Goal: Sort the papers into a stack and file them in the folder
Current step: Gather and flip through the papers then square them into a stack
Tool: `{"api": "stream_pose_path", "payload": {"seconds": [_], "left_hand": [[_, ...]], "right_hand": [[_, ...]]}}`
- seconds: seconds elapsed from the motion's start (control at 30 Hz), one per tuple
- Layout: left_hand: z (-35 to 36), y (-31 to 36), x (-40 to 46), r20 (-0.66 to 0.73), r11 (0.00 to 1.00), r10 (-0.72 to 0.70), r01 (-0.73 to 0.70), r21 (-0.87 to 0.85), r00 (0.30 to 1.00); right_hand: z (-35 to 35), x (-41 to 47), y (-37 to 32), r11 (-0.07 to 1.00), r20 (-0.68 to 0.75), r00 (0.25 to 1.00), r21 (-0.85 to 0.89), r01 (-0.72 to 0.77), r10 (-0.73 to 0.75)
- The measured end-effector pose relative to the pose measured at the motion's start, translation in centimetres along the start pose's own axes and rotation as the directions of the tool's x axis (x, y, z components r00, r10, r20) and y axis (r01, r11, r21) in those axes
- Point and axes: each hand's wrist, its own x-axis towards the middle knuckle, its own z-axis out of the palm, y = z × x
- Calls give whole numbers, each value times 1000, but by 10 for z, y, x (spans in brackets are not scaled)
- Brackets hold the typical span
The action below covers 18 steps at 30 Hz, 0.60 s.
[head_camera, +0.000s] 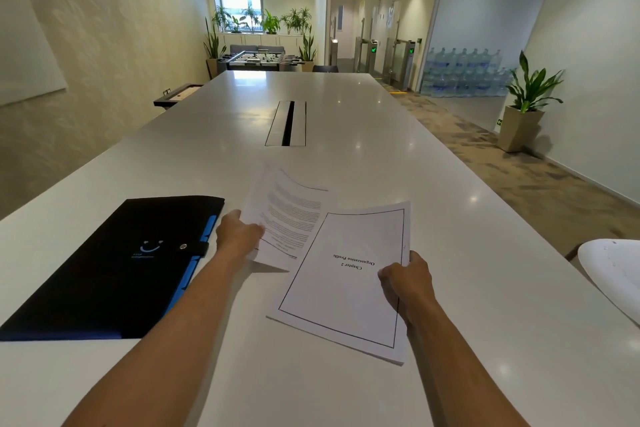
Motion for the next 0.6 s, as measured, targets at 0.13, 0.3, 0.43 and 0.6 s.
{"api": "stream_pose_path", "payload": {"seconds": [0.13, 0.3, 0.43, 0.6], "left_hand": [[-18, 30, -7, -79, 984, 177, -178, -7, 981], [-38, 71, -24, -196, 929, 321, -348, -124, 927], [-48, 97, -43, -197, 828, 324, -378, -415, 925], [-34, 88, -59, -11, 768, 262, -216, -603, 965]], "right_hand": [[1, 0, 0, 1000, -1, 1000, 0, 2, -2], [1, 1, 3, 998, -5, 1000, 51, -29, 29], [1, 3, 4, 998, 11, 1000, 56, -28, 28], [1, 3, 4, 997, 20, 999, 73, -26, 25]]}}
